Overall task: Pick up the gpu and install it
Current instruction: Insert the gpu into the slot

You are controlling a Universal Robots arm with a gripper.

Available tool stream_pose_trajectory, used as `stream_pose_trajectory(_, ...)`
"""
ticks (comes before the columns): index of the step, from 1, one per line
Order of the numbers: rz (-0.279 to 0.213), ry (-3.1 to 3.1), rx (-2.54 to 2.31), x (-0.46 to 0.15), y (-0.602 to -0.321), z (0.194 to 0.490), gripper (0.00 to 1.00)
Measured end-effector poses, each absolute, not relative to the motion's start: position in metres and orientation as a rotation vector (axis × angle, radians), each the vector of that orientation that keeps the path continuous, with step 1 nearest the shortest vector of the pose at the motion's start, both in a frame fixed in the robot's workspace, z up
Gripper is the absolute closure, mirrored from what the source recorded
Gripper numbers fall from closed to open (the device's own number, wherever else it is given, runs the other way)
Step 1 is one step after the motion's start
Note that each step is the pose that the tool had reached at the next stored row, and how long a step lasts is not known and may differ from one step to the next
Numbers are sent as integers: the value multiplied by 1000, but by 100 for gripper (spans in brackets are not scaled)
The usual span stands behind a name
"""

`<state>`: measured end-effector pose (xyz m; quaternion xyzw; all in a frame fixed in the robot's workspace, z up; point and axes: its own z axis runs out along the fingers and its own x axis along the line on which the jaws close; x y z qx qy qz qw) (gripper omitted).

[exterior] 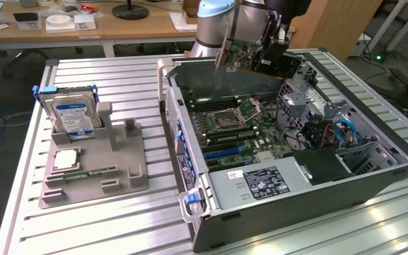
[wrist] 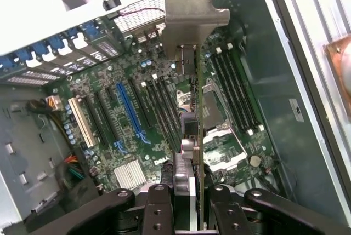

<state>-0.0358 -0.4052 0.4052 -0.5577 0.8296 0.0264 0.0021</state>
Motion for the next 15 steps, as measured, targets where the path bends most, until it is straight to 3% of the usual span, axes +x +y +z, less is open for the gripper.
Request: stream_pose_trajectory(15, 78, 2439, -1974, -35, -405, 402, 71)
